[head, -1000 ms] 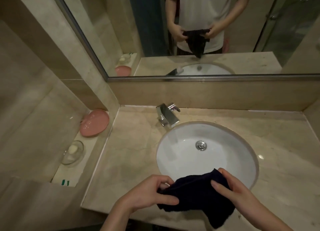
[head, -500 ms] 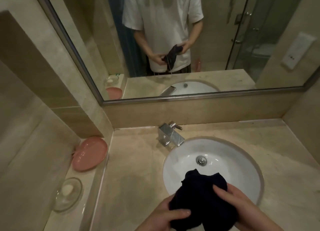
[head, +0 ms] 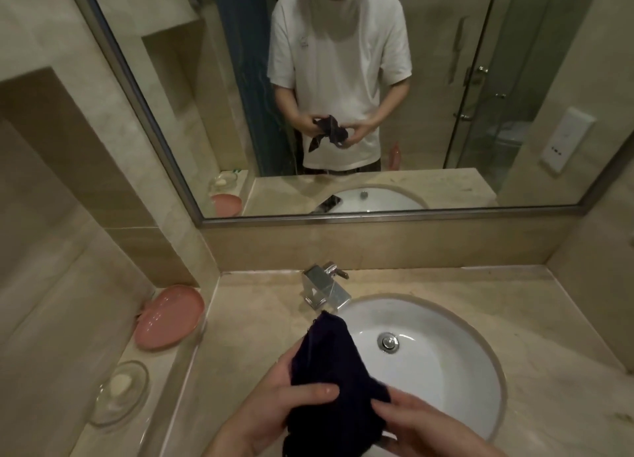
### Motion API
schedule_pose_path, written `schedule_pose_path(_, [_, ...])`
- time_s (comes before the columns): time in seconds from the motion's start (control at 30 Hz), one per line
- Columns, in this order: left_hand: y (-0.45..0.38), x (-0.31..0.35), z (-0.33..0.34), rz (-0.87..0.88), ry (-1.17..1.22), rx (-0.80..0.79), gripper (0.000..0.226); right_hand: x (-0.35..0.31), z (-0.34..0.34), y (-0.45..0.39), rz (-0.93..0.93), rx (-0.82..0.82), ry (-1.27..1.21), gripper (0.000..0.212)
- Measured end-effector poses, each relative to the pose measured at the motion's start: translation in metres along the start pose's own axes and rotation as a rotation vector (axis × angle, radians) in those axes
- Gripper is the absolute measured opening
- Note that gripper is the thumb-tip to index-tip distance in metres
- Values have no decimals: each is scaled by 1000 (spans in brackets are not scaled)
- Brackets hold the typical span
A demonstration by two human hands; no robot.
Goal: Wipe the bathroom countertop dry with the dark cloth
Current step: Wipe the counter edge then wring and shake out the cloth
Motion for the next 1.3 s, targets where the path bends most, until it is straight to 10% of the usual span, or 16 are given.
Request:
schedule_pose_path(0.27, [2,-17,-21,-289,-33,229,49,-56,2,4,-353,215,309,43])
schedule_pose_path(0.67, [10,-38,-22,-188,717,361,34,-67,-7,-12,-331,266,502,34])
schedule_pose_path(1.0, [7,-38,-49,-368,-34,510,86,-67,-37,-21,-125,476,771,49])
schedule_pose_path(1.3, [3,-20,-34,-92,-435,328,61,-74,-43,-13,-54,521,784,55])
Point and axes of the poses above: each hand's wrist, its own y-axis away from the middle knuckle, its own z-axis out of the palm, x = y × z, the point moved 6 cm from there along -y, towards the middle knuckle, and after that the axes turned 9 degrees about -y, right-handed, at the moved point
